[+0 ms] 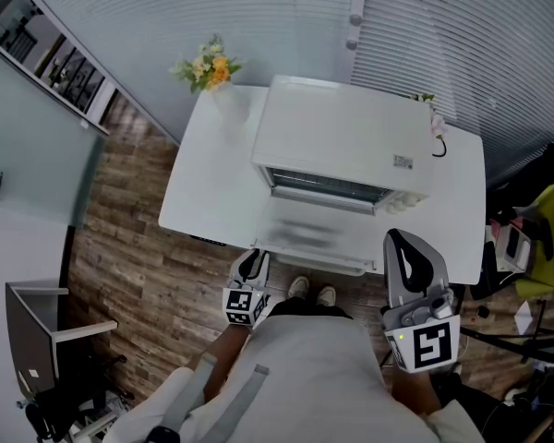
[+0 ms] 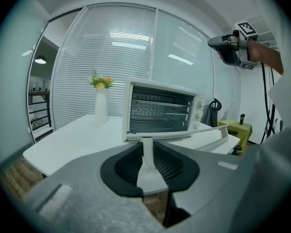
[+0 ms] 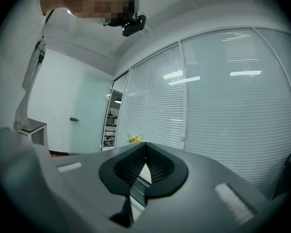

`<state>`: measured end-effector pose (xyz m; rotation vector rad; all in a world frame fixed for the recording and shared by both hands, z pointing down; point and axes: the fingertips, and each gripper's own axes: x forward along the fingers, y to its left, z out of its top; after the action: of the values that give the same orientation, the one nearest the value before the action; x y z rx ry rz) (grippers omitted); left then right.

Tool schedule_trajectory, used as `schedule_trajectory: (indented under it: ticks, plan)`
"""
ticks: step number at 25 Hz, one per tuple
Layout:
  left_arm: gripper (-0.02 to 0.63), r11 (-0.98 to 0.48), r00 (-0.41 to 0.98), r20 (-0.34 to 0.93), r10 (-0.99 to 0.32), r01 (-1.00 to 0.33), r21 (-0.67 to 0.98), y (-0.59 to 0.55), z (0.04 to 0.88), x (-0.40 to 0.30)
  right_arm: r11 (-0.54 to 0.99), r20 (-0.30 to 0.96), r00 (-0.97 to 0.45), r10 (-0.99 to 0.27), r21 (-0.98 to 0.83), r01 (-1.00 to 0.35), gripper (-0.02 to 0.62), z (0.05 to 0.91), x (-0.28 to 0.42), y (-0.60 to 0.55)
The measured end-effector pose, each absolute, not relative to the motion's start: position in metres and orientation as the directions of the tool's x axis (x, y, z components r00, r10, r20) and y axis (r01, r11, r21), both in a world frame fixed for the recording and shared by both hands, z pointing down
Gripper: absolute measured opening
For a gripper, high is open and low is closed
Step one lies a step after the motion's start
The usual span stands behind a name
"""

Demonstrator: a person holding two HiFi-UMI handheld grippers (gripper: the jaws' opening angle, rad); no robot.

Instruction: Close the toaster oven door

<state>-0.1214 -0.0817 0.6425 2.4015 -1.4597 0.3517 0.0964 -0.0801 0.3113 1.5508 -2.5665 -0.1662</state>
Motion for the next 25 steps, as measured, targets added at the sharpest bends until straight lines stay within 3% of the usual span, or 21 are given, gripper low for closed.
schedule_trajectory:
  ticks: [25]
  plan:
    - [0.075,-0.416,0.443,0.299,-0.846,-0.897,0.151,-0.099,0.609,-0.117,0.458,0.054,-0.456,-0.888,0.159,-0.874,0.005,0.311,0.101,-0.082]
